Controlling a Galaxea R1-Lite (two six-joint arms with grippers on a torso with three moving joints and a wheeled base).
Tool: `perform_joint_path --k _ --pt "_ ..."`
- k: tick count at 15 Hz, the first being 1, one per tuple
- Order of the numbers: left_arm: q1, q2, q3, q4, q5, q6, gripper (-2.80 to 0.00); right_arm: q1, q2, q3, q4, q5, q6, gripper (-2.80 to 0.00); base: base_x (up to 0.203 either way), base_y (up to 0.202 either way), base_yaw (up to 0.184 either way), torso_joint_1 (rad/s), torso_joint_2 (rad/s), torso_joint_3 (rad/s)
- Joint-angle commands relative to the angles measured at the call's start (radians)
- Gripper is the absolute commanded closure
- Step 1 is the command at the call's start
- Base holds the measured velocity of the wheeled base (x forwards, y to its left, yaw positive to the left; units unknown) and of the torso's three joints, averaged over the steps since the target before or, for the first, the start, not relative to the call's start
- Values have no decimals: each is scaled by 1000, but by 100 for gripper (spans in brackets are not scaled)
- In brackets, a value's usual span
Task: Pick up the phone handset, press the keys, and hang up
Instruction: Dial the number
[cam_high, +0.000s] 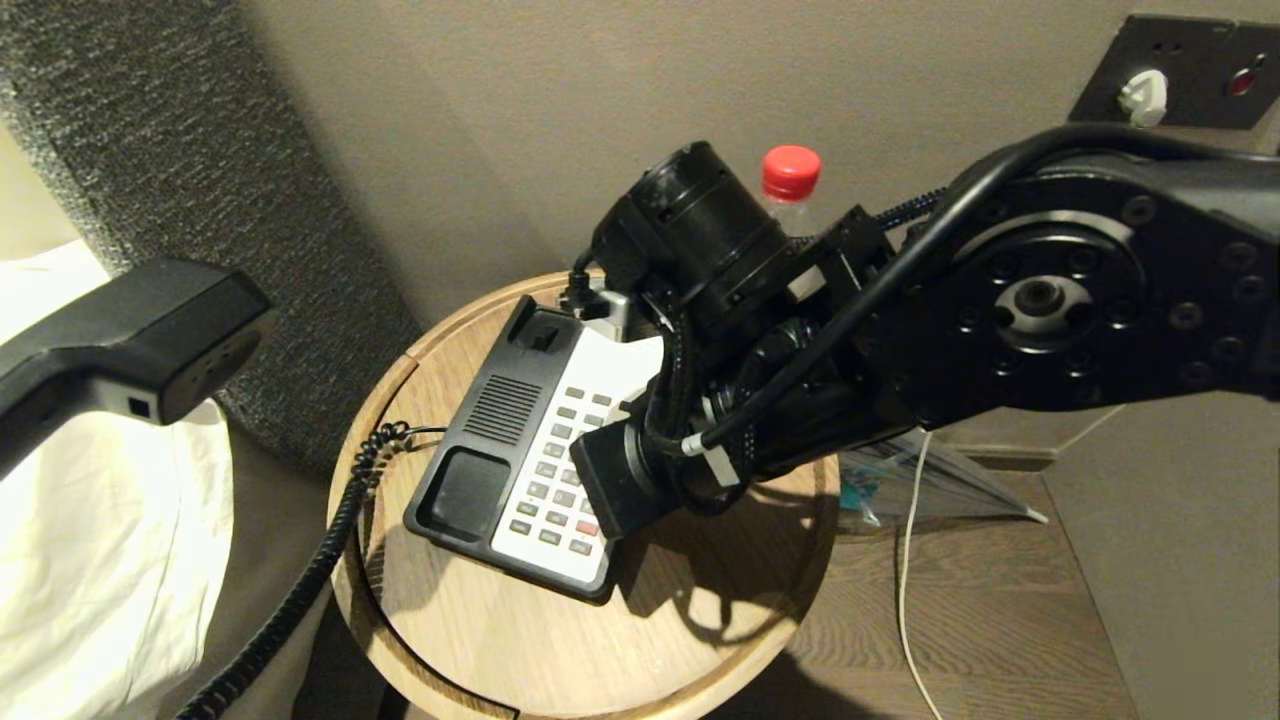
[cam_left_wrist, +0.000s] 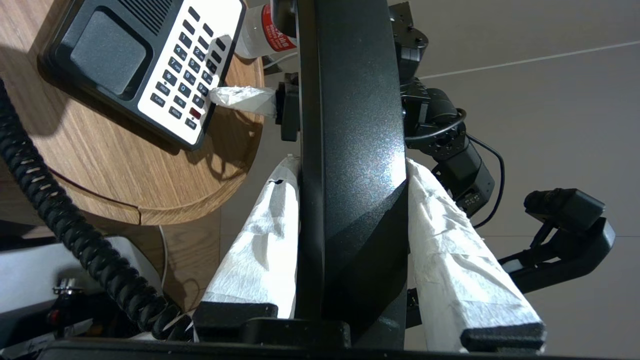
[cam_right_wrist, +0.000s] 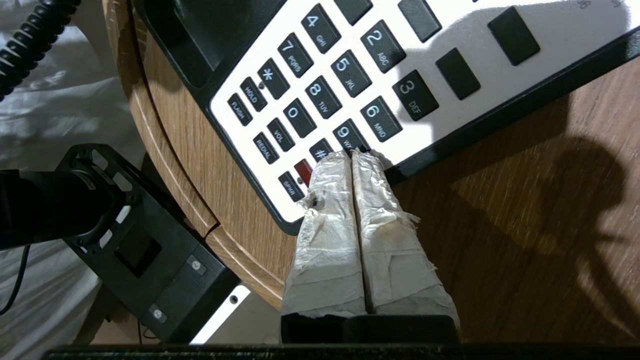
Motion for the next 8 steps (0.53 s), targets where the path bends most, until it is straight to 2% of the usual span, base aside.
perform_joint_path --k 1,8 --pt "0 -2 4 0 0 -7 0 0 5 1 2 -1 2 0 0 0 0 0 0 0" --pt "0 -8 14 -3 0 -7 0 -3 17 2 -5 -2 3 0 0 0 0 0 0 0"
